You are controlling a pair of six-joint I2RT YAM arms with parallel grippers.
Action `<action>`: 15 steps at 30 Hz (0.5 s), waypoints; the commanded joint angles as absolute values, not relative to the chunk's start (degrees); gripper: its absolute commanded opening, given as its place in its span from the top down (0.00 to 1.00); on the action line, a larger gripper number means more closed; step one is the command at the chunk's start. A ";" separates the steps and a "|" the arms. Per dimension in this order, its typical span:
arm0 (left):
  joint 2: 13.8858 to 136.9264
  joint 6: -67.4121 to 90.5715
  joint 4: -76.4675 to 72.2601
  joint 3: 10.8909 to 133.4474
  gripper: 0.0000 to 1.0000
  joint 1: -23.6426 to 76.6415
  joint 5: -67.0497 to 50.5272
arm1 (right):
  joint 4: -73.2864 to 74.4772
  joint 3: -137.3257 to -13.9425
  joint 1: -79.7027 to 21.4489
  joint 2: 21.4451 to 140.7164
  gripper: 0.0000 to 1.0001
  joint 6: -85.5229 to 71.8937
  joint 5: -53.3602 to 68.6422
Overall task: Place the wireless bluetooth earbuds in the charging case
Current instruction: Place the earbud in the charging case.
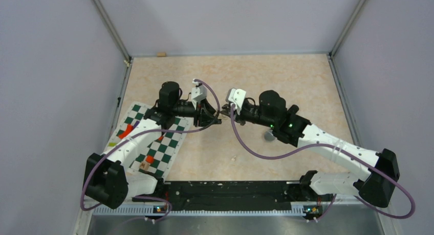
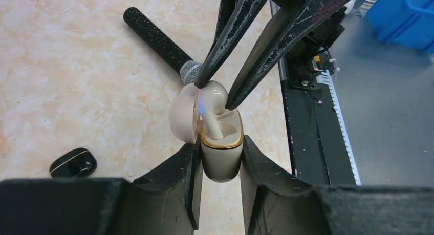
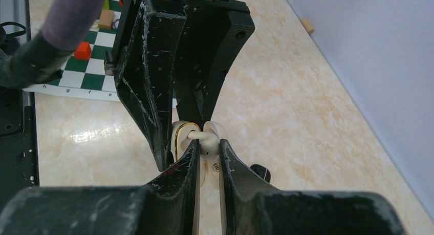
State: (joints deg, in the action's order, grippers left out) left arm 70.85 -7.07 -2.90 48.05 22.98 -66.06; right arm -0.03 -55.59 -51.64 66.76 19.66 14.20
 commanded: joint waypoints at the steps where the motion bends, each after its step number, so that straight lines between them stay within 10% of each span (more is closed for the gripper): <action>1: 68.99 -5.01 -8.88 47.77 0.97 22.76 -66.96 | -1.60 -56.28 -53.11 67.30 1.00 18.20 16.44; 15: 68.41 -6.02 -8.78 47.43 0.98 22.73 -68.32 | -0.43 -57.09 -54.11 69.19 1.00 19.86 16.22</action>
State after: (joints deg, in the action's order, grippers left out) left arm 70.72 -5.50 -3.88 47.09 22.41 -66.24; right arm -0.82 -55.59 -51.99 67.96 20.16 14.13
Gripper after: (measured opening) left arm 0.338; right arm 0.136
